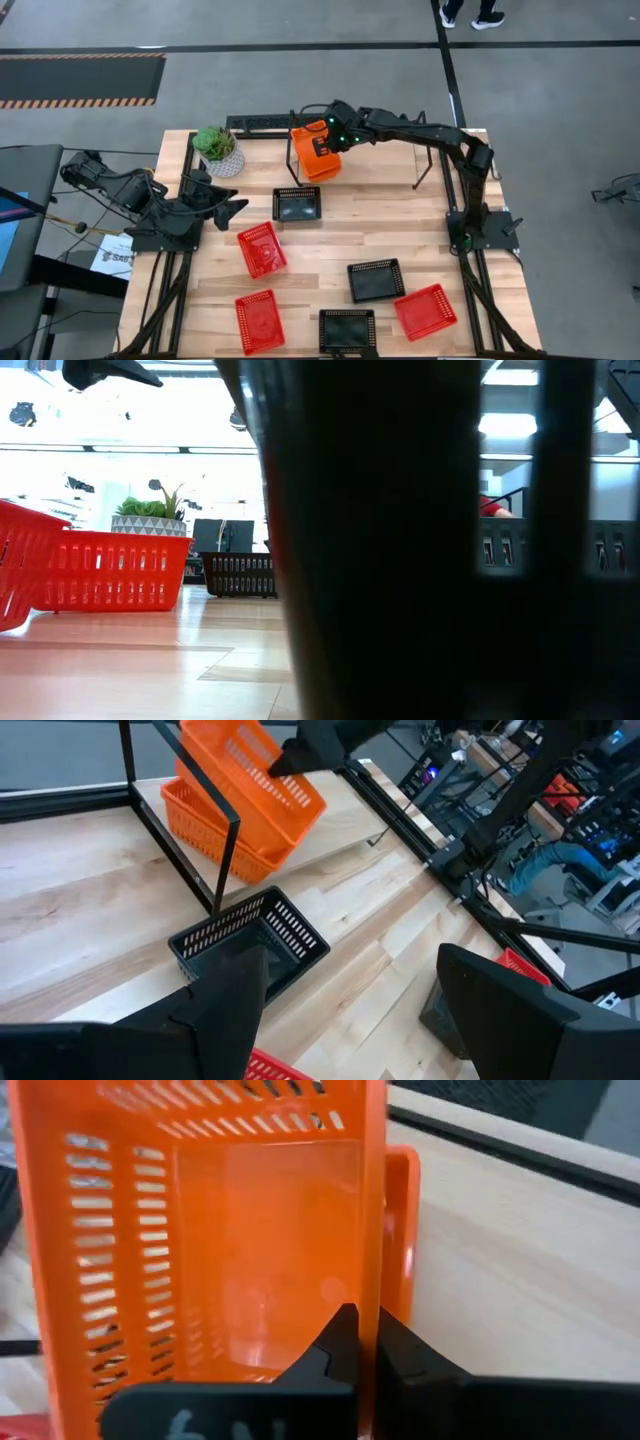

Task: Stack baskets on shelf by color
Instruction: Stack the orange bin on top of the orange stacked bins on the shelf

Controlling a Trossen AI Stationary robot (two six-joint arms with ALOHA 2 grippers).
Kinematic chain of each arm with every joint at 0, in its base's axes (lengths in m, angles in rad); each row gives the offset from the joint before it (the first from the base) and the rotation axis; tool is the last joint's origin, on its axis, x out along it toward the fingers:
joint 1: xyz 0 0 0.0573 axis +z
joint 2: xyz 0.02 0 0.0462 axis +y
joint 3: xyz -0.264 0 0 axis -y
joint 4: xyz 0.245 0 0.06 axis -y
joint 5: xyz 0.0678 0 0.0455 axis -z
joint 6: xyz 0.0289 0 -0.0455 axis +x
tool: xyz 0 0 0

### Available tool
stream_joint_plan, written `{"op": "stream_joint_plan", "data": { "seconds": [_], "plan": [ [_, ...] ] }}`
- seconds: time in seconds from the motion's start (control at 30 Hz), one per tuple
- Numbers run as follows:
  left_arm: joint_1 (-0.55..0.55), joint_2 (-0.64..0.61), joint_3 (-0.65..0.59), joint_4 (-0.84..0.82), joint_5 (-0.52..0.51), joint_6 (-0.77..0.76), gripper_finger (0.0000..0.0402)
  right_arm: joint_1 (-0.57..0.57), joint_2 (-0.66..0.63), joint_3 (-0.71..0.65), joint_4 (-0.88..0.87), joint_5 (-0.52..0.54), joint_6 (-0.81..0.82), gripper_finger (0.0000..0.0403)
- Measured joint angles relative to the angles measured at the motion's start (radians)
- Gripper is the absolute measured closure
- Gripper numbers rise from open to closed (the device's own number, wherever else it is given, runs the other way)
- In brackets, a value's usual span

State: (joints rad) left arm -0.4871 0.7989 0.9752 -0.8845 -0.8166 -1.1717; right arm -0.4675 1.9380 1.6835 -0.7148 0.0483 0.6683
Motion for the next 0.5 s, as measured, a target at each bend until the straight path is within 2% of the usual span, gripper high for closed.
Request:
{"op": "stream_joint_plan", "data": {
  "seconds": [0.27, 0.5],
  "plan": [
    [0.000, 0.000, 0.000, 0.000, 0.000, 0.000, 0.0123, 0.013, 0.015, -0.003, -0.020, -0.007, -0.026, 0.0369],
    [0.000, 0.000, 0.000, 0.000, 0.000, 0.000, 0.0123, 0.011, 0.014, -0.002, -0.023, -0.008, -0.048, 0.0310]
  ]
}}
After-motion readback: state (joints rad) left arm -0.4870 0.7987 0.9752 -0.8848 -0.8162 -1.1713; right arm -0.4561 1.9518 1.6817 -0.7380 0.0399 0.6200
